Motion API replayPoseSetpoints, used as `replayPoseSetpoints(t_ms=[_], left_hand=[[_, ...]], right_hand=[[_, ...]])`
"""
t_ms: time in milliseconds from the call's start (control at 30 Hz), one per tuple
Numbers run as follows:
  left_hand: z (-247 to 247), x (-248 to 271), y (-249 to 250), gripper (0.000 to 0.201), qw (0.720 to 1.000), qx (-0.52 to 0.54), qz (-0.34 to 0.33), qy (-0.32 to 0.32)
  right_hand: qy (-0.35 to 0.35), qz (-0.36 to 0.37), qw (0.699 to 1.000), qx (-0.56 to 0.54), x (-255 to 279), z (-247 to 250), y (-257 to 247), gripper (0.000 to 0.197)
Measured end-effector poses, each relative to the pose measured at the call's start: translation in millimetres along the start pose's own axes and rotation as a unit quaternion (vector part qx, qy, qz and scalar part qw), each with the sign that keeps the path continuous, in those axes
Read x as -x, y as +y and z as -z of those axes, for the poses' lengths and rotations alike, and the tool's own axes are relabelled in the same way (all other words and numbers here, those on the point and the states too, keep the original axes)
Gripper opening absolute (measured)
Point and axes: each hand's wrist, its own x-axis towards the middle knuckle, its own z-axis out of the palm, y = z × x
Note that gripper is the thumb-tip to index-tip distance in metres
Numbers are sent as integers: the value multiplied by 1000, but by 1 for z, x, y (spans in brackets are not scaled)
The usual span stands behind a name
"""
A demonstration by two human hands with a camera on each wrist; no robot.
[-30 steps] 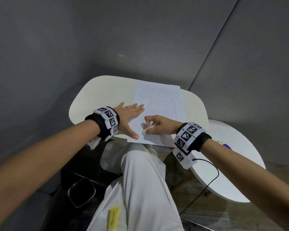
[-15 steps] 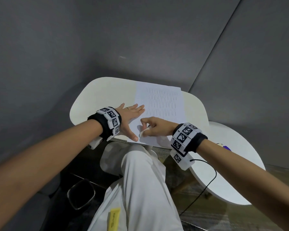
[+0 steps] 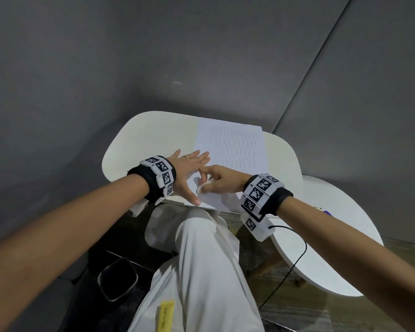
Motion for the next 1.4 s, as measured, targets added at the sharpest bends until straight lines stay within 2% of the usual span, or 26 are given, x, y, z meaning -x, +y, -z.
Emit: replayPoseSetpoints(t_ms=[133, 233, 267, 300, 367, 400, 500, 533, 633, 733, 800, 833, 900, 933, 967, 1000, 1033, 1067, 1100, 1167, 1200, 1233, 1267, 1333, 1367, 1400], left_hand=[[2, 0, -2, 128, 1000, 19, -2, 9], [3, 3, 4, 130, 1000, -12, 6, -1], [4, 3, 4, 130, 1000, -13, 6, -4], [4, 3, 4, 129, 1000, -6, 3, -2], [4, 3, 1, 123, 1000, 14, -2, 9], [4, 3, 0, 123, 1000, 16, -1, 8], [3, 3, 2, 133, 1000, -19, 8, -3], [4, 4, 3, 134, 1000, -21, 7, -3], [4, 3, 2, 136, 1000, -15, -2, -5], [4, 3, 1, 137, 1000, -13, -2, -22], [2, 8, 8, 124, 1000, -17, 9, -15], [-1, 11, 16, 108, 1000, -16, 19, 14], [-12, 18, 43, 73, 992, -3, 37, 118], [-18, 20, 58, 61, 985, 18, 26, 169], [-26, 22, 73, 55, 980, 42, -3, 194], [-35, 23, 84, 52, 980, 53, -38, 187], [-41, 25, 90, 52, 986, 43, -53, 154], [-47, 25, 92, 53, 991, 22, -27, 126], [-50, 24, 91, 54, 992, 1, 44, 119], [-45, 20, 86, 59, 964, -4, 239, 114], [-40, 18, 86, 60, 951, 6, 289, 112], [-37, 14, 87, 61, 952, 11, 279, 124], [-34, 9, 90, 60, 966, 17, 215, 141], [-32, 3, 90, 56, 990, 46, 69, 115], [-32, 3, 87, 55, 993, 51, 59, 92], [-30, 2, 82, 56, 989, 49, 112, 81]], right_hand=[[74, -9, 997, -6, -7, 1, -1, 19], [-32, -10, 999, -25, -5, -3, 0, 24], [-45, -17, 998, -30, -4, -2, 0, 22], [-27, -20, 999, -28, -5, 0, 1, 20], [54, -13, 998, -6, -9, 2, 3, 20], [67, -13, 998, 0, -8, 1, 3, 20], [12, -8, 1000, 6, -2, -3, 2, 21], [14, -10, 1000, 5, -1, -2, 2, 22], [106, -32, 994, -18, -1, 3, 5, 18], [208, -49, 962, -169, 9, 10, 13, 16], [272, -86, 938, -197, 19, 16, 30, 19], [280, -108, 934, -193, 23, 18, 41, 22], [260, -132, 938, -187, 30, 16, 56, 28], [255, -134, 937, -199, 32, 15, 59, 29], [255, -132, 933, -216, 33, 14, 59, 28], [256, -128, 930, -231, 33, 13, 58, 28], [261, -124, 926, -242, 35, 13, 55, 28], [263, -123, 926, -242, 36, 14, 52, 28], [260, -123, 929, -235, 37, 14, 51, 28], [259, -122, 930, -229, 39, 14, 50, 29], [261, -125, 928, -233, 39, 14, 50, 29], [262, -125, 926, -241, 39, 13, 50, 29], [260, -120, 925, -250, 39, 13, 49, 28], [258, -110, 925, -258, 40, 12, 49, 28], [256, -111, 926, -253, 40, 13, 50, 28], [253, -115, 929, -245, 41, 14, 52, 28]])
